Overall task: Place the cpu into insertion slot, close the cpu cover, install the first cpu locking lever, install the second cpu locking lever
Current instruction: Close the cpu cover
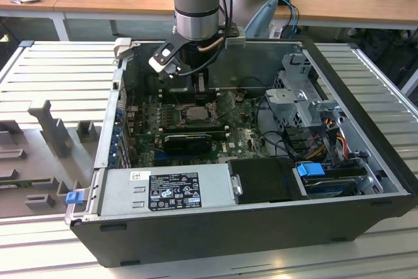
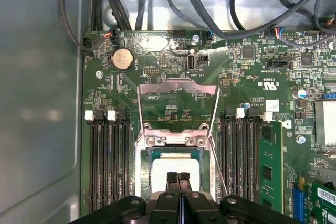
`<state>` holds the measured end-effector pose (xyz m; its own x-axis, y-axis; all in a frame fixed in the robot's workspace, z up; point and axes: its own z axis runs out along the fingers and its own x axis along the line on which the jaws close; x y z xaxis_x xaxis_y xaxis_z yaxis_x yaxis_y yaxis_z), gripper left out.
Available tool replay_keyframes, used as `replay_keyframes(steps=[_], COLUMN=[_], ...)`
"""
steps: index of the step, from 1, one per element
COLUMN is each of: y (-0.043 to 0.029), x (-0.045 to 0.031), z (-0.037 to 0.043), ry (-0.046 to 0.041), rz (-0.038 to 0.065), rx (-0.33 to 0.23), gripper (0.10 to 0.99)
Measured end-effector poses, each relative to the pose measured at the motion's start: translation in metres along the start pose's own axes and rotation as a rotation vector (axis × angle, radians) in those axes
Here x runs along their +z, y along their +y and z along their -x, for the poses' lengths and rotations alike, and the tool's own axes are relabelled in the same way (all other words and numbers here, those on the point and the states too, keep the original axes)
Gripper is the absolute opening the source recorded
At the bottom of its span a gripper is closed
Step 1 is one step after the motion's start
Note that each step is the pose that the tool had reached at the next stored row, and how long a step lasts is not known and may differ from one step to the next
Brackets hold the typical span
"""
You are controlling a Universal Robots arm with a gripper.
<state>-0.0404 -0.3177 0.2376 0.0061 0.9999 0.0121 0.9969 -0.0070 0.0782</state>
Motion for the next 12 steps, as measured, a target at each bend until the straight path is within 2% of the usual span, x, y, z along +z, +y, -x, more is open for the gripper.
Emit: replay_keyframes(steps=[8, 12], y=[0.0005, 0.0009], x=[-0.0050, -0.0099], z=[-0.0001, -0.0001], ry=[-0.0001, 0.0000], rz=[0.000, 0.000], rx=[0.000, 0.000], gripper=[0.106, 0.106])
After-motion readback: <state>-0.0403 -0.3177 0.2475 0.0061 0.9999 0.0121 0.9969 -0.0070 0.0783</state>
